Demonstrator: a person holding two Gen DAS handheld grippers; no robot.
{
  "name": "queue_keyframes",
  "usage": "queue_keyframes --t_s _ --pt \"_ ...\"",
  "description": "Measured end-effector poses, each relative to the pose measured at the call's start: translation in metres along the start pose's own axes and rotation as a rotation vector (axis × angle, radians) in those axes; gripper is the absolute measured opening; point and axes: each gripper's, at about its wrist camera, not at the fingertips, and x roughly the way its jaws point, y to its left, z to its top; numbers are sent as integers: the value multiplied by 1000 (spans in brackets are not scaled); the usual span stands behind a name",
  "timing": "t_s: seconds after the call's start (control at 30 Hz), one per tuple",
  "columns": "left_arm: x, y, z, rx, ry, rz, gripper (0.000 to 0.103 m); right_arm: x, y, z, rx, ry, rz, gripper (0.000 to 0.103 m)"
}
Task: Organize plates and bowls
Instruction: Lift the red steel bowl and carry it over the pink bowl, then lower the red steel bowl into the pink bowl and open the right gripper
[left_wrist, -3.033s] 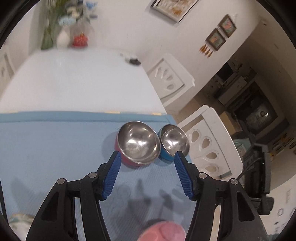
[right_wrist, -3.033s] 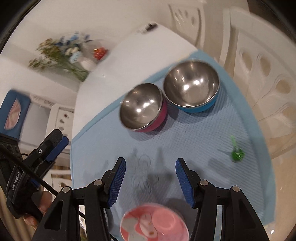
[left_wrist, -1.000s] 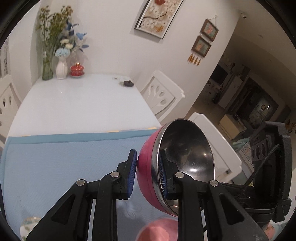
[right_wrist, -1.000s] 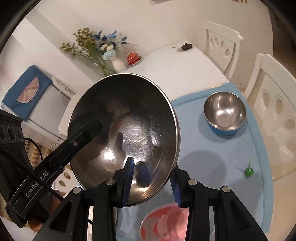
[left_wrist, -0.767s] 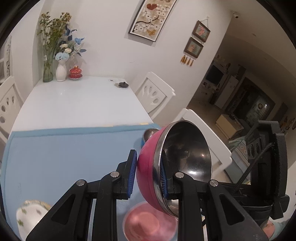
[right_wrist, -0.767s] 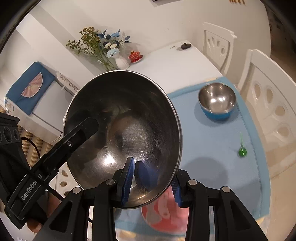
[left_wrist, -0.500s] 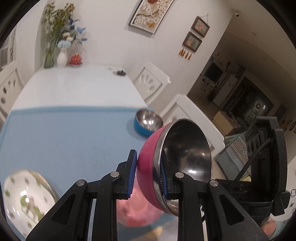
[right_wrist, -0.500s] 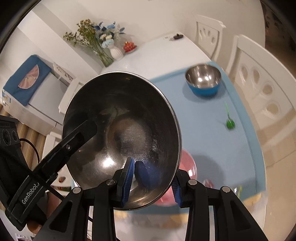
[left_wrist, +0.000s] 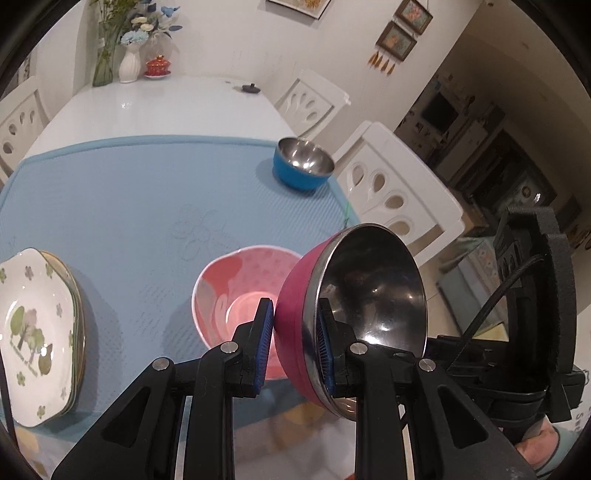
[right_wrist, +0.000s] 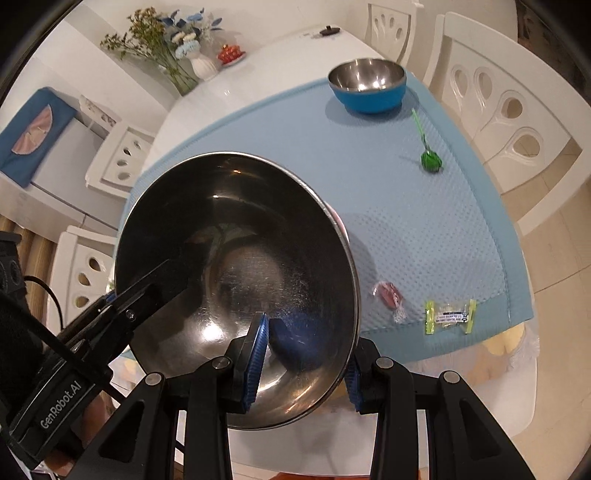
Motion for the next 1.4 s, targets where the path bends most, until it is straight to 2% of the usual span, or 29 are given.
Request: queue_keyframes --t_s 0.47,0.7,0.93,1.1,1.4 --pt "21 18 -3 -14 55 27 20 30 -1 6 27 64 -23 36" --pt "26 33 3 -53 69 44 20 27 1 15 18 50 -20 36" --pt "21 50 8 -101 44 64 21 25 4 12 10 55 -8 36" --pt "27 56 6 -125 63 50 21 26 0 14 16 62 -11 36" --pt "35 52 11 -103 77 52 21 30 2 20 6 76 -10 36"
